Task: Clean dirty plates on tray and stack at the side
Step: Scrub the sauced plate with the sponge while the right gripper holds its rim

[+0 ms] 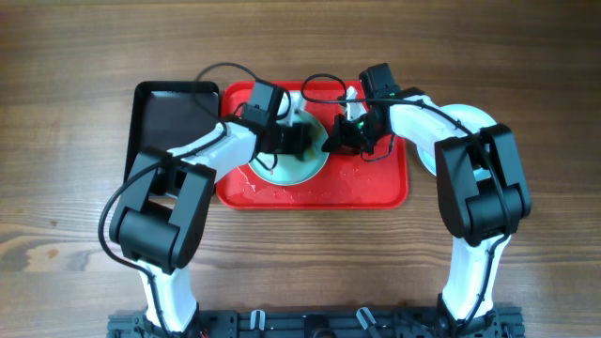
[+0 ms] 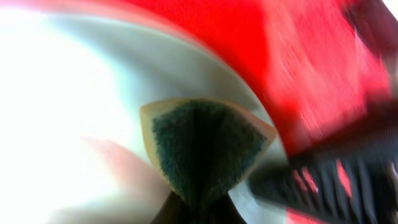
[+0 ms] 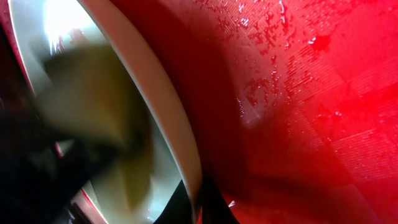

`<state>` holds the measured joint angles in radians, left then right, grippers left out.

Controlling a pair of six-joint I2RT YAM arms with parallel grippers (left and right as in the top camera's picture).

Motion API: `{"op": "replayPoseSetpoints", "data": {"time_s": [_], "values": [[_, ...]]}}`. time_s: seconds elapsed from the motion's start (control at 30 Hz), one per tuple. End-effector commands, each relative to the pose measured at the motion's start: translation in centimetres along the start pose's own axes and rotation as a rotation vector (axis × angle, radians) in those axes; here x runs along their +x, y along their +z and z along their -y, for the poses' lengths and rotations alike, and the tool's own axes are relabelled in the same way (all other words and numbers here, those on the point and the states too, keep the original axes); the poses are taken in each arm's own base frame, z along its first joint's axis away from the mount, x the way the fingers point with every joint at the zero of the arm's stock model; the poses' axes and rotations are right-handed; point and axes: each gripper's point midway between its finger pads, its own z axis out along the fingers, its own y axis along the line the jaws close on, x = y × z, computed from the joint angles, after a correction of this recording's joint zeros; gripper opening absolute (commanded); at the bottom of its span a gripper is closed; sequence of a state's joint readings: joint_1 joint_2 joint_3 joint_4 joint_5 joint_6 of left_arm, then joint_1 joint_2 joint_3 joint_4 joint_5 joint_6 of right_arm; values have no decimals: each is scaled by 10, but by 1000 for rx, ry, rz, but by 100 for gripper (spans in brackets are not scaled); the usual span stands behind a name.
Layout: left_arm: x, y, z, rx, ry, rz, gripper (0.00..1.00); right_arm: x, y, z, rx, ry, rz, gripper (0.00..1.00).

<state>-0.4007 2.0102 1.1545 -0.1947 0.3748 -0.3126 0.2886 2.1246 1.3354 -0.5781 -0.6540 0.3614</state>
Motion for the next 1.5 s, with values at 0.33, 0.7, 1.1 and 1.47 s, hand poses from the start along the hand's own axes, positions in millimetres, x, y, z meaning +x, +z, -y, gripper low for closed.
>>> {"op": "replayPoseSetpoints", "data": {"time_s": [0.33, 0.7, 1.1, 1.47], "values": [[51, -35, -146, -774, -247, -18, 4, 7, 10, 20, 49, 52, -22, 4], [134, -17, -37, -49, -11, -531, 4, 6, 10, 21, 56, 61, -19, 4], [71, 10, -18, 56, 55, -268, 4, 7, 10, 21, 57, 62, -22, 4], [1, 1, -84, -391, -143, 68, 4, 7, 10, 22, 61, 63, -20, 4]]}}
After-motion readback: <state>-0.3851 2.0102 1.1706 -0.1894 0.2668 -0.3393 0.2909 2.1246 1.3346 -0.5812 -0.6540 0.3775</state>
